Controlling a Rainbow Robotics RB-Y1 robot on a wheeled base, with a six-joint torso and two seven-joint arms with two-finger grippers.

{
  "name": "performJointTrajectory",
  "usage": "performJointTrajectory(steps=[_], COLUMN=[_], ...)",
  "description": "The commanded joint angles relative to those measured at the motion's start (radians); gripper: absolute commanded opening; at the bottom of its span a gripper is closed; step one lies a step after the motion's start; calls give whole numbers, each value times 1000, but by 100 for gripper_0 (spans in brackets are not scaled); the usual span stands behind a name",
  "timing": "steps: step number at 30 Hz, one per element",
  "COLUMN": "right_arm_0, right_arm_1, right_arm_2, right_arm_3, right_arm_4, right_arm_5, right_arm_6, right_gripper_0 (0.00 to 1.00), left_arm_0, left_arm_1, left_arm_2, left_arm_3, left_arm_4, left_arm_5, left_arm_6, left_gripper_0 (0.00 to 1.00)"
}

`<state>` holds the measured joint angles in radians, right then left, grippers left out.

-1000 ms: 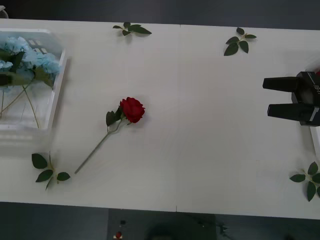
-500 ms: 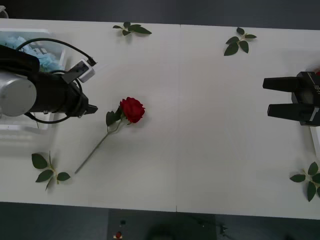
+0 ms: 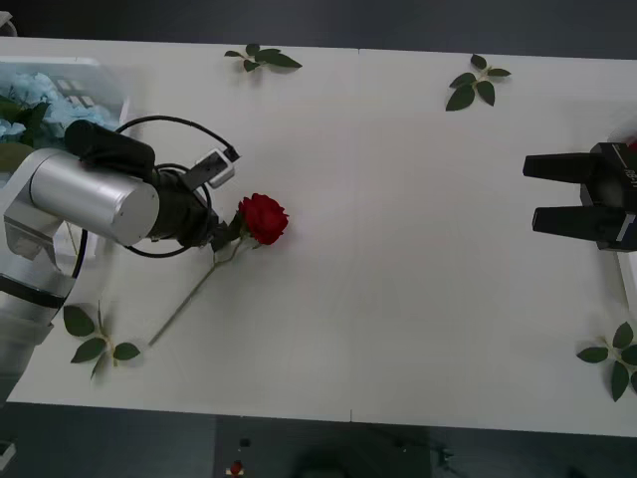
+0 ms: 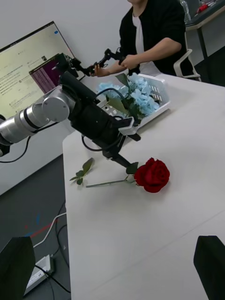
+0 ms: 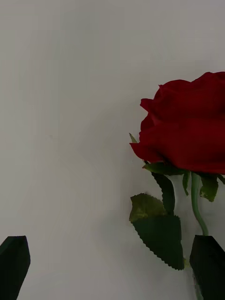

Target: Put the red flowers into the right box and the blue flowers into the left box

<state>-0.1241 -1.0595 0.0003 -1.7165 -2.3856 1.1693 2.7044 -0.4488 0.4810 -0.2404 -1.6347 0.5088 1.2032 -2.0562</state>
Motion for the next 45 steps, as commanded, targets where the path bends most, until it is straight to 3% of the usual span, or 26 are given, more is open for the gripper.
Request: performJointTrajectory(steps=[1, 9, 27, 28, 29, 31, 34, 35, 36, 45], right_arm_0=[-11, -11, -11, -11, -11, -11, -11, -11, -11, -11], right_arm_1=[-2, -2, -2, -2, -2, -2, -2, -2, -2, -2], right_arm_2=[-13, -13, -13, -13, -13, -13, -13, -13, -13, -13], right_arm_3=[-6, -6, -6, -6, -6, -6, -6, -6, -6, -6], right_arm_4=[-14, -14, -14, -14, -14, -14, -14, -14, -14, -14], right_arm_5=[4, 4, 4, 4, 4, 4, 4, 4, 4, 4], right_arm_6=[1, 1, 1, 1, 1, 1, 1, 1, 1, 1], right_gripper_0=[100, 100, 100, 100, 100, 100, 100, 100, 100, 100], left_arm_0=[-18, -18, -18, -18, -16, -16, -18, -18, -18, -16], left_arm_1=[-7, -52, -119, -121, -124, -125, -125, -124, -124, -124], left_arm_2=[18, 18, 18, 16, 16, 16, 18, 16, 18, 46], left_arm_3=[7, 102, 173, 176, 182, 185, 185, 187, 185, 173], left_arm_4=[-3, 7, 17, 16, 10, 10, 17, 19, 17, 59], left_arm_5=[-8, -31, -28, -28, -28, -28, -28, -28, -28, -48], left_arm_6=[-39, -62, -108, -110, -113, -116, -125, -125, -127, -128], left_gripper_0=[100, 100, 99, 96, 83, 71, 29, 8, 1, 0])
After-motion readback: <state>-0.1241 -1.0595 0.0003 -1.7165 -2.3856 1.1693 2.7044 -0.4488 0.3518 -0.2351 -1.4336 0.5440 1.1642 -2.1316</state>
